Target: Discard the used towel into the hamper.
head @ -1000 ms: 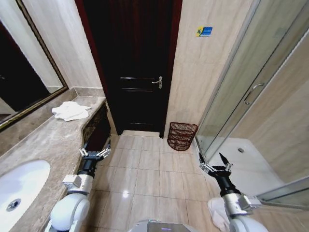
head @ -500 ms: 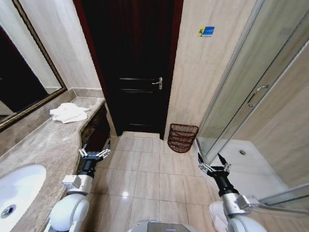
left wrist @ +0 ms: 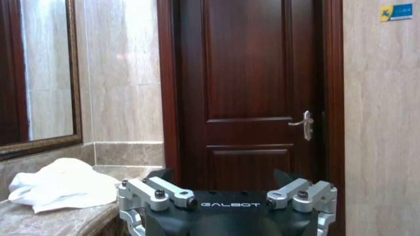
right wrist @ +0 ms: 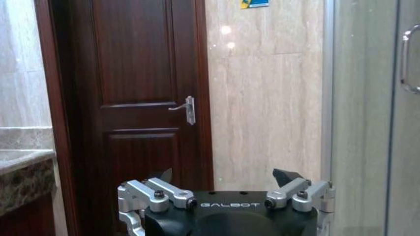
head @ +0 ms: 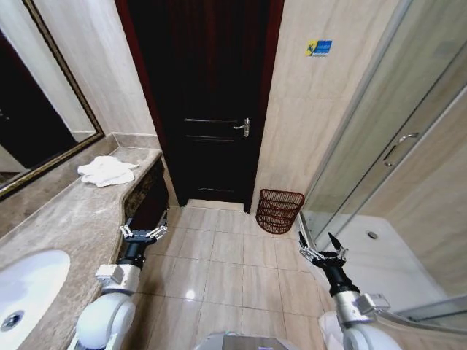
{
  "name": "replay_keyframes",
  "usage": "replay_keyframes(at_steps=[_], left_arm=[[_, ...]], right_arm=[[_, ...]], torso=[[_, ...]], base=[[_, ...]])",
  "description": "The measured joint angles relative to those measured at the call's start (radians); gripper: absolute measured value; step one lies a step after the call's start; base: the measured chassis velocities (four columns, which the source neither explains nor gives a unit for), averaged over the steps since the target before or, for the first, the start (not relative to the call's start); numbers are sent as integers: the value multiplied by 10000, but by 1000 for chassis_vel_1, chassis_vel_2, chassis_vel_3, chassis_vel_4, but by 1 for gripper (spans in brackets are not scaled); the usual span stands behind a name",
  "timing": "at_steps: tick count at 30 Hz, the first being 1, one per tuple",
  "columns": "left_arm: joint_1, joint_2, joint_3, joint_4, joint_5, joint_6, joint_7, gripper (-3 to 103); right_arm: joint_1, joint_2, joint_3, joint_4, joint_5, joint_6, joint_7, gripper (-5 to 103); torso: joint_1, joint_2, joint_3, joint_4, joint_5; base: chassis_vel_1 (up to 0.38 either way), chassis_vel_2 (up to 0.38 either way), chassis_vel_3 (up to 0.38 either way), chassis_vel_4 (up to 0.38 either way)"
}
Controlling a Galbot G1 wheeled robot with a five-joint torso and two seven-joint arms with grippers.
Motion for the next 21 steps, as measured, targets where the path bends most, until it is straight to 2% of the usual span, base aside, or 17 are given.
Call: replay_keyframes(at_steps=[21], left_arm=[[149,-156,-31,-34,148,-84,125,100]], right_arm=[[-26,-34,55,22,76,25,15,100]], torso=[[0,0,0,0,0]], base=[[-20,73,71,-15]])
